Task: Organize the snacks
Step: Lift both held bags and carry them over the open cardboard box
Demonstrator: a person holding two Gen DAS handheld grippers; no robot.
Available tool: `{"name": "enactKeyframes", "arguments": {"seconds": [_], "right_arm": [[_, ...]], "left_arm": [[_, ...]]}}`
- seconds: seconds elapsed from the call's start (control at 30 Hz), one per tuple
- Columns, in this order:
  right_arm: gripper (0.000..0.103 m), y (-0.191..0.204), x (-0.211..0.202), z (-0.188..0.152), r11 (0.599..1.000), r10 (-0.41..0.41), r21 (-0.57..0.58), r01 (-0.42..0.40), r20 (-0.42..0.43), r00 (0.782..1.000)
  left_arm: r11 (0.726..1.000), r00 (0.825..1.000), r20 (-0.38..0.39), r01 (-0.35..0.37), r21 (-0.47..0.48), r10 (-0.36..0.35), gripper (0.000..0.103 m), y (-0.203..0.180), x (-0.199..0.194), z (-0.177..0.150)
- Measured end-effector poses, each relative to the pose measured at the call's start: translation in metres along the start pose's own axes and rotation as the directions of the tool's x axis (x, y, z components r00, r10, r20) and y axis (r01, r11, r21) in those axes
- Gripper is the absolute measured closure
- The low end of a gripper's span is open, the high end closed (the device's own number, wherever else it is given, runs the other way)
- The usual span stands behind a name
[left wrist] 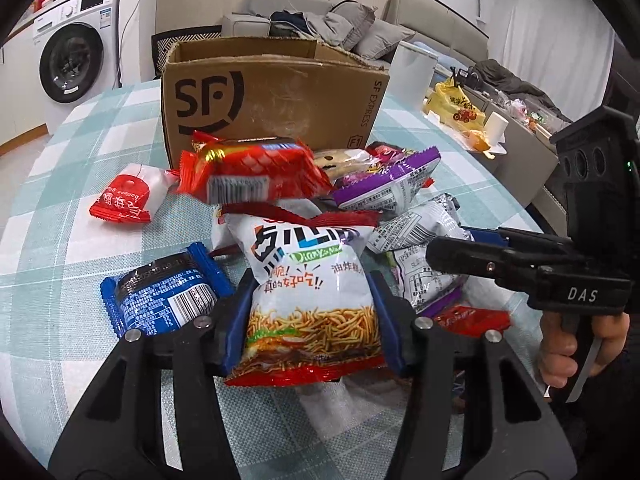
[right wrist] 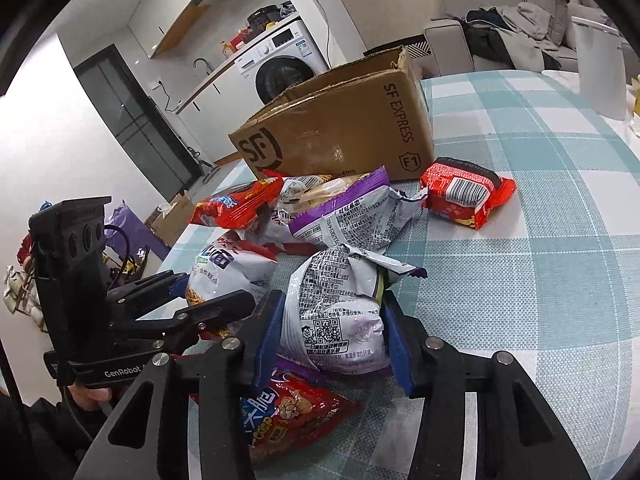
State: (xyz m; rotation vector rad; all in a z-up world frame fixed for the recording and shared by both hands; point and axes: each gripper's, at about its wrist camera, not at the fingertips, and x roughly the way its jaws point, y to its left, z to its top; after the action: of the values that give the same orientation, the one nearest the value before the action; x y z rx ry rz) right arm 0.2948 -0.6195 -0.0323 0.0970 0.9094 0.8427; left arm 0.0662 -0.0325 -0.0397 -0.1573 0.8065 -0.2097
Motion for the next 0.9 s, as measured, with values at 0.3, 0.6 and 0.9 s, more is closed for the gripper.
{"name": "enactKeyframes", "arguments": {"seconds": [0.3,0.6,0.9], "right_arm": [[0.057,-0.002,-0.016,0.002,1.000,0.028,-0.002,-0.028,0.067,0.997],[0.057,0.003,-0.034,0.008,1.000,0.030,-0.013,-0.029,0.134,0.991],[0.057,0.013,-0.048,0.023,0.999,0.015,-0.045,-0.007,0.193,0.981]], "left_arm": [[1.000,0.998,0.064,0.022,0.010,-0.022,0.052,-0.002,-0.024,0.000],[0.999,0.993,0.113,0.022,0.026,-0.025,0.052,-0.008,-0.048,0.005],[0.999,0.982,0.183,-0.043,0.018,0.039,0.052,-0.006,-0.071,0.018]]}}
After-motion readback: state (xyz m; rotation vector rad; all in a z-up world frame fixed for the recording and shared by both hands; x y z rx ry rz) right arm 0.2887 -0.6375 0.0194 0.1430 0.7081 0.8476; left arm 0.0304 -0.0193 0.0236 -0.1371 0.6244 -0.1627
